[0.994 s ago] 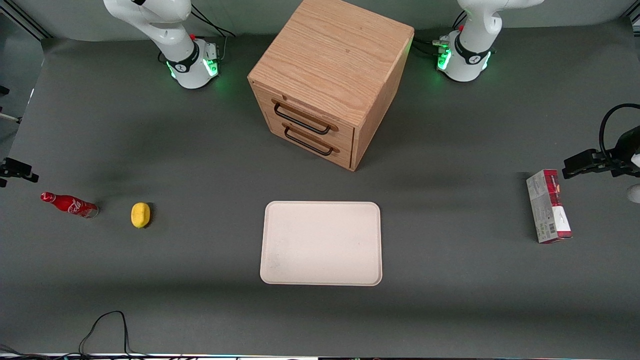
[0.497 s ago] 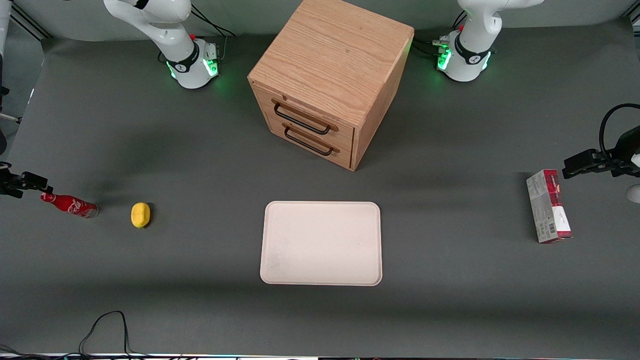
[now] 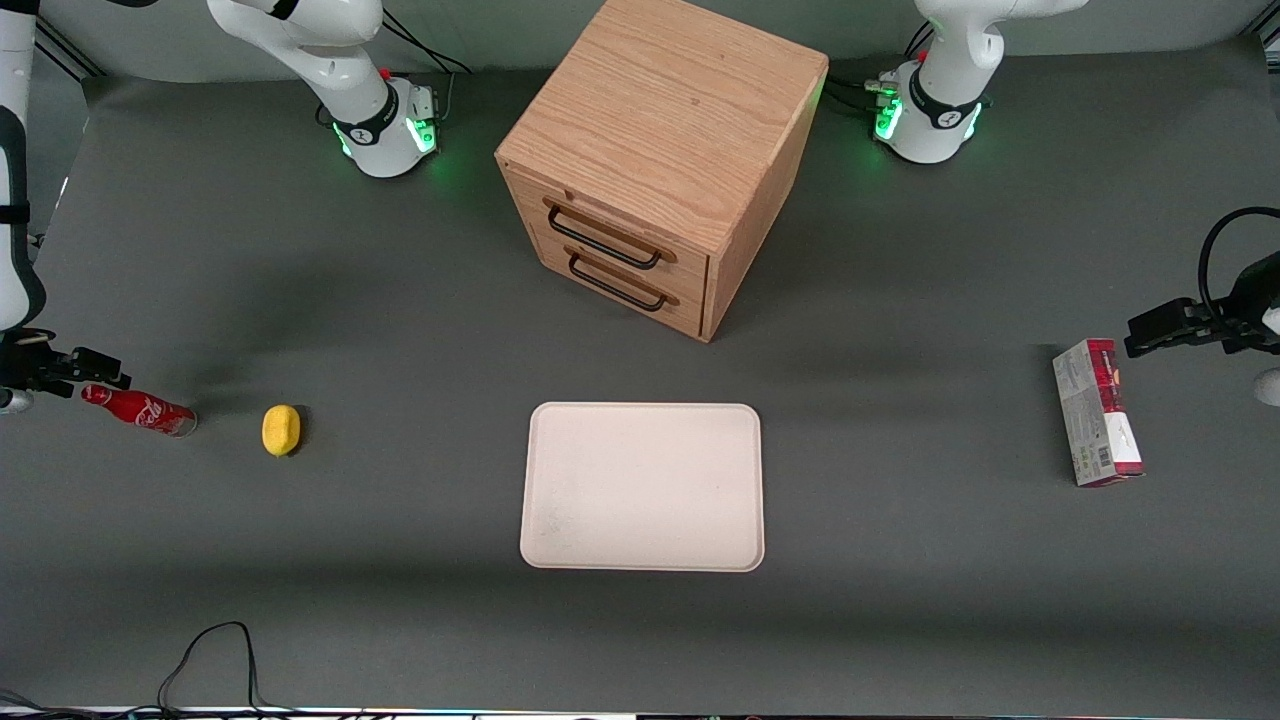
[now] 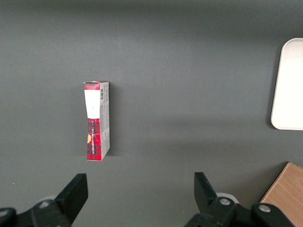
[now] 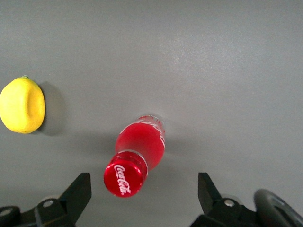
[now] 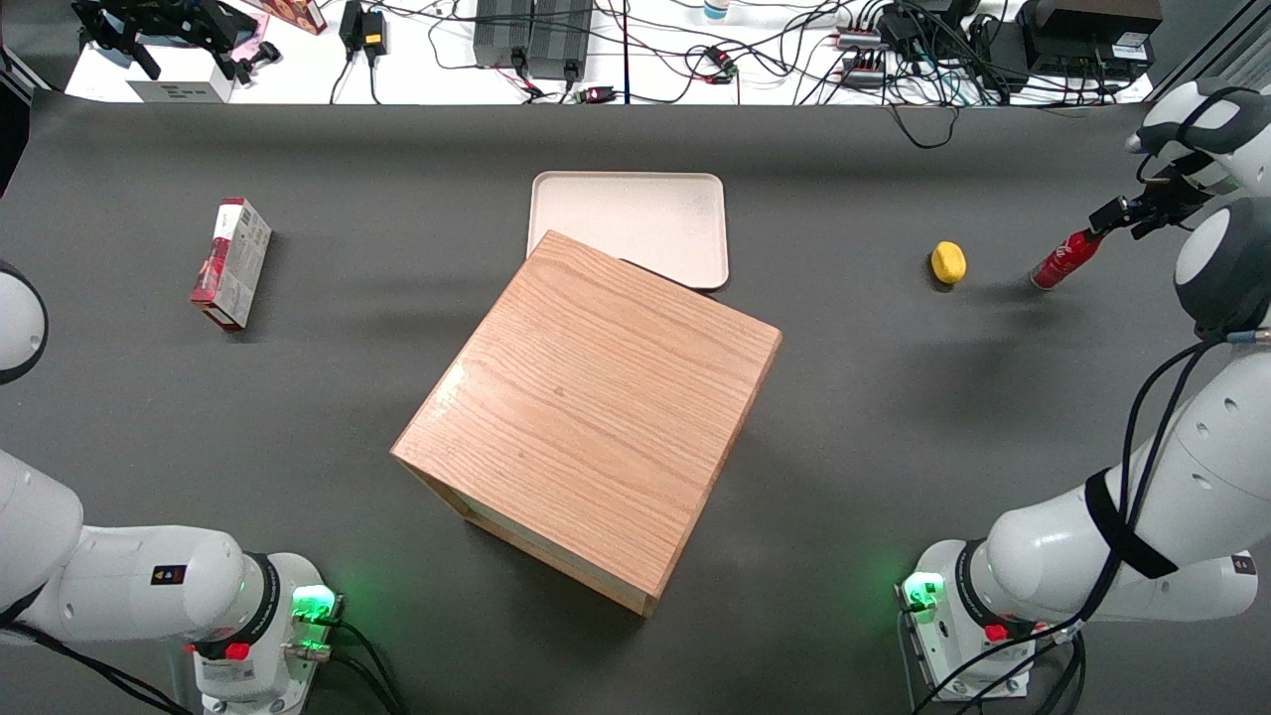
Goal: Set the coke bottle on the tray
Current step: 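Close the right gripper around the bottle's neck, then lift the bottle off the table with the right gripper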
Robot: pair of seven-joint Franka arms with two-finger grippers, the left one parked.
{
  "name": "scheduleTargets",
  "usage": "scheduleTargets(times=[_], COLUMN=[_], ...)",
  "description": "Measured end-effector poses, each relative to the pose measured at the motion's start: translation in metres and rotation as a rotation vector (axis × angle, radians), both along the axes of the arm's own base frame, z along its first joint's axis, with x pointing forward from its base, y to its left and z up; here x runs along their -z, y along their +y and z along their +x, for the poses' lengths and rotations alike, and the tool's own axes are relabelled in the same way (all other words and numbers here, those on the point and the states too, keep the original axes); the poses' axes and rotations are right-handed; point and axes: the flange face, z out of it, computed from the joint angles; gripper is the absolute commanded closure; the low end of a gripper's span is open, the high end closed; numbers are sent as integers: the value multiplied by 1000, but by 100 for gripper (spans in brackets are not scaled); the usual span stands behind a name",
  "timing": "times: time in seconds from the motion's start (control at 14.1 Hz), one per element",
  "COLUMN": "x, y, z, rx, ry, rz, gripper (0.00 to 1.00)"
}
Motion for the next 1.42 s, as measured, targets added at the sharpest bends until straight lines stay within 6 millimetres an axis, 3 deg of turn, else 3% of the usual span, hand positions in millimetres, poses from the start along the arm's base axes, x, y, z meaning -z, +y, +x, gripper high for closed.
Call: scheduleTargets(times=[0.07,0.14,0.28,0.43,0.71,0.92,1.21,1.35,1.42], x=[1,1,2,2,1,1,-5,-29,-50], y=[1,2,5,6,9,10,11,15,19], z=[0,1,3,4,8,9,13,26,34], rx=[-1,-2,-8,-10,-18,-21,-31,-58,-82], ry=[1,1,1,1,-5,-6,-16,-18,-9], rz=[1,2,2,2,-4,-5,-11,0,8], gripper=[2,13,51,69,95,100,100,100,100])
